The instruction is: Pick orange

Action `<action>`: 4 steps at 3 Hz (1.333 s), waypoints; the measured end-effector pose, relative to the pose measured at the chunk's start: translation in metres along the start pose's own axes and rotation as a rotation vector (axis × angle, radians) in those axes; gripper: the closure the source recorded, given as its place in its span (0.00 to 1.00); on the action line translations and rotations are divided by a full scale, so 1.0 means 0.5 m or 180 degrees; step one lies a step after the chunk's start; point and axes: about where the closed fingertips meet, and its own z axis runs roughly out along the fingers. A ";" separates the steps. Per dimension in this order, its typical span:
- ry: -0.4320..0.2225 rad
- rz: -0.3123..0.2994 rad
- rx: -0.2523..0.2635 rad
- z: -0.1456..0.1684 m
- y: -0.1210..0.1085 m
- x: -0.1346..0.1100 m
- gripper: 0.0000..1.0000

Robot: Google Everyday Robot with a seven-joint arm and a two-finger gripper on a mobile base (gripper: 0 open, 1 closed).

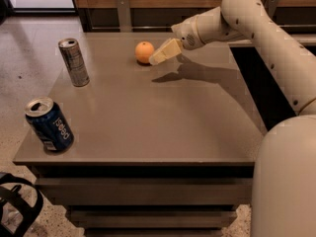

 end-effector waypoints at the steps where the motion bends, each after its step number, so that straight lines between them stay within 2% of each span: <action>1: -0.0101 0.0107 0.0004 0.028 -0.031 0.006 0.00; 2: -0.0236 0.0170 -0.0010 0.058 -0.050 0.007 0.00; 4: -0.0550 0.0198 -0.0091 0.113 -0.039 0.002 0.00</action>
Offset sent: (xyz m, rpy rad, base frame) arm 0.0520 0.0112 -0.0176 0.1414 0.0033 -0.0295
